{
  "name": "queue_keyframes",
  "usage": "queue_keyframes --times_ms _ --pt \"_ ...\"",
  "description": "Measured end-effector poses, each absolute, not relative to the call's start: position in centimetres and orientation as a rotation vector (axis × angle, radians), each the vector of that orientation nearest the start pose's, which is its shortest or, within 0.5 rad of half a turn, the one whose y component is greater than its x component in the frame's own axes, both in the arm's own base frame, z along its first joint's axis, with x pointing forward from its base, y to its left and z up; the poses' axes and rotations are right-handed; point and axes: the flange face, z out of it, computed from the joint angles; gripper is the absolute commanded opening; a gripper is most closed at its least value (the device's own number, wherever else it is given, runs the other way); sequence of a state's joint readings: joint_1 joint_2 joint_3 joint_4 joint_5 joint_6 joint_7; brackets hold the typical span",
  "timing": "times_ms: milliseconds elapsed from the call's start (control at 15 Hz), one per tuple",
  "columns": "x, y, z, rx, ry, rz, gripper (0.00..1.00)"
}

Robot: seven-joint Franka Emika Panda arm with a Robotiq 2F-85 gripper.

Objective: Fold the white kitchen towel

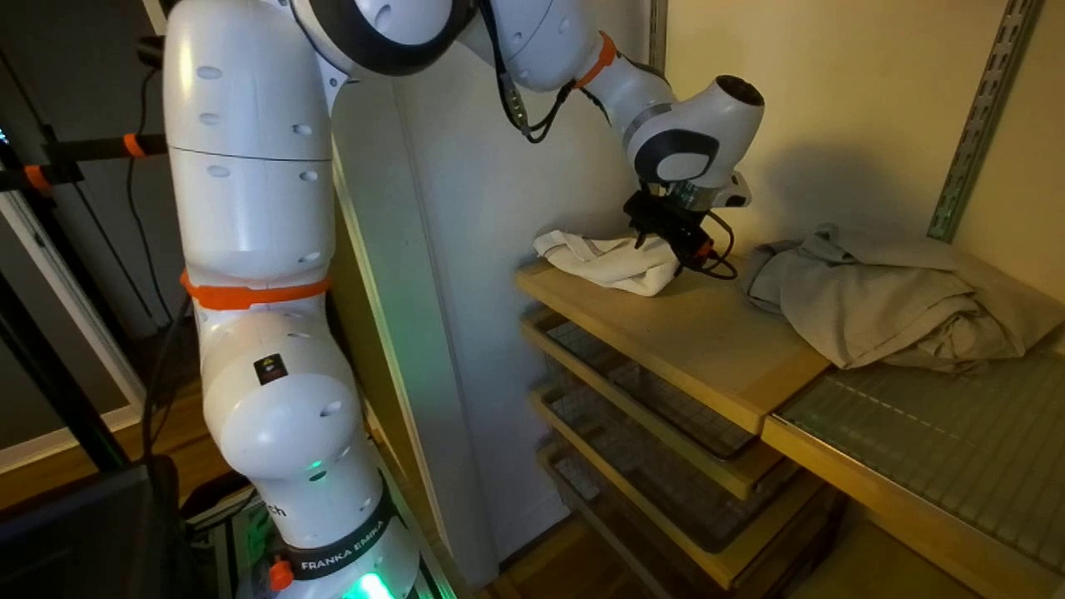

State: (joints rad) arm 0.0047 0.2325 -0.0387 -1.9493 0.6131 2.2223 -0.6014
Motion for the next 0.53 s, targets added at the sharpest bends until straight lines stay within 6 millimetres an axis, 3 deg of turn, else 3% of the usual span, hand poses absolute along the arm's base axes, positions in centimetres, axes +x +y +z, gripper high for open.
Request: queue_keyframes --times_ms 67,133,333,533 --pt "61.5 0.3 36.2 -2.667 -0.278 -0.249 1.0" --pt "61.8 0.7 35.5 -2.667 -0.282 -0.246 0.82" --pt "62.7 1.9 34.0 -2.668 -0.293 -0.257 0.58" --pt "63.2 2.6 33.9 -2.662 -0.298 -0.267 0.36"
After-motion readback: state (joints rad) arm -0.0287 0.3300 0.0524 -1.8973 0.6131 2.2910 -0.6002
